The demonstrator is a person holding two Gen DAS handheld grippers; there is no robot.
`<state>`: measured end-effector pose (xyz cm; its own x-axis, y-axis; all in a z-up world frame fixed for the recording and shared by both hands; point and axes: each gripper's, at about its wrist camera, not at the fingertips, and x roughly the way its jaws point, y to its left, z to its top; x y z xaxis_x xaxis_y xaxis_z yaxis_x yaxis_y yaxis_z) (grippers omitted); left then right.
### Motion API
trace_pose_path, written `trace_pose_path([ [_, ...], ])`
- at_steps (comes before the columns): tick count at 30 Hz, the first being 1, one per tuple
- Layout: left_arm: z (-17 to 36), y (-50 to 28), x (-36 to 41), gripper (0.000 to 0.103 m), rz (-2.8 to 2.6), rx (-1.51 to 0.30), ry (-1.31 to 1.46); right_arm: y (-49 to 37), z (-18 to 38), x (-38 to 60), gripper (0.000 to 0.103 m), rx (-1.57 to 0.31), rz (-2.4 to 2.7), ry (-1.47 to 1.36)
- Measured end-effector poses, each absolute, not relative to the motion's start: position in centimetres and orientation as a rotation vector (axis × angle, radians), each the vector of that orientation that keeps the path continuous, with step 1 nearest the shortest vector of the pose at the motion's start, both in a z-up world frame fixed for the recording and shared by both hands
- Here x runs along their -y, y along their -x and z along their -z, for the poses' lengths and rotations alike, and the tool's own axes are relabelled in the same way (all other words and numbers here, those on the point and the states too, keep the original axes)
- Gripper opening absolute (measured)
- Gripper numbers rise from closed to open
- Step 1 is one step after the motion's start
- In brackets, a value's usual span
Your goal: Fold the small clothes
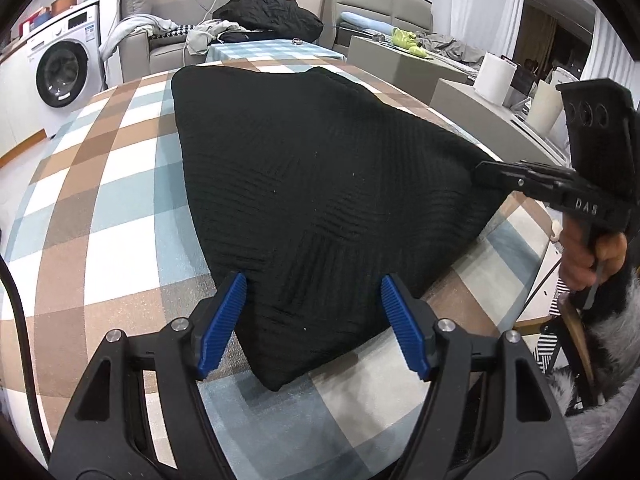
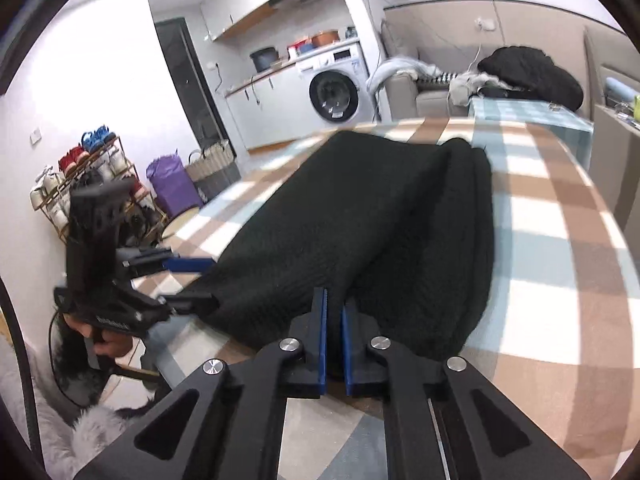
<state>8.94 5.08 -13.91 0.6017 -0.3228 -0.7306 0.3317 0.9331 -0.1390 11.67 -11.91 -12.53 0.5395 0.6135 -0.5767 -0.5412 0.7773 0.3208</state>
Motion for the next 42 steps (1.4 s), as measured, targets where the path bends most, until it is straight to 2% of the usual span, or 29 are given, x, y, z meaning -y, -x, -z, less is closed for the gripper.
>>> trace_pose_path([
  [4,13.7,-8.8,-5.1,0.068,0.374,-0.845,-0.01,-12.6,13.9,12.1,0.006,-0.844,-0.603,-0.093],
  [8,13.1,-8.8,-5.6,0.068,0.387,-0.834,0.029,-12.7,13.3,12.9,0.021,-0.83,-0.617,-0.176],
  [10,12.8,-9.0,-5.9,0.068,0.391,-0.822,0.07,-13.0,12.9,13.2,0.025,-0.822,-0.589,-0.202],
  [18,13.0,-11.6,-5.0,0.068,0.371,-0.817,0.079,-16.5,14.5,11.1,0.026,-0.897,-0.56,-0.275],
  [23,13.7,-12.4,-3.2,0.068,0.378,-0.838,0.007,-18.3,14.7,10.1,0.03,-0.917,-0.546,-0.27],
  [25,14.0,-12.4,-3.0,0.069,0.378,-0.839,-0.011,-18.4,14.8,9.6,0.03,-0.915,-0.535,-0.235],
  [27,14.1,-12.4,-2.9,0.069,0.38,-0.838,-0.015,-18.1,14.7,9.4,0.016,-0.892,-0.525,-0.192],
  [29,14.1,-12.5,-2.9,0.069,0.383,-0.842,-0.011,-17.7,14.5,9.6,0.008,-0.877,-0.512,-0.157],
  [40,14.0,-12.4,-3.5,0.069,0.378,-0.846,-0.009,-17.4,14.7,13.8,0.008,-0.898,-0.387,-0.238],
  [42,13.8,-12.3,-4.0,0.069,0.377,-0.848,0.001,-17.1,14.6,14.8,0.011,-0.9,-0.389,-0.277],
])
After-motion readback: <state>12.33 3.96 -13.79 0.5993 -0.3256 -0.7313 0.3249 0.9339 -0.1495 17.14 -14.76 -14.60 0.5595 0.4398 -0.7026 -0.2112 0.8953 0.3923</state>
